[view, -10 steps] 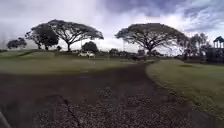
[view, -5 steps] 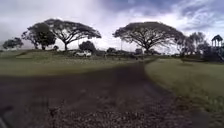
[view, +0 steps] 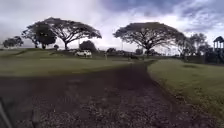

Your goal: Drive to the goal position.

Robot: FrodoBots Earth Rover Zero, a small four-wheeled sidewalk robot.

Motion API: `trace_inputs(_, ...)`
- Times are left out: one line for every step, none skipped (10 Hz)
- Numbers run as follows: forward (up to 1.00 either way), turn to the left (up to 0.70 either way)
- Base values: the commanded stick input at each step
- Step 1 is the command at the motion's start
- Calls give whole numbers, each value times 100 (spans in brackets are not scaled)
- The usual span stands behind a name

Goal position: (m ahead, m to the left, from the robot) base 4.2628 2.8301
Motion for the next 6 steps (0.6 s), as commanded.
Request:
trace_inputs(50,-1)
trace_inputs(50,-23)
trace_inputs(50,-44)
trace_inputs(50,-50)
trace_inputs(50,-50)
trace_inputs(50,-50)
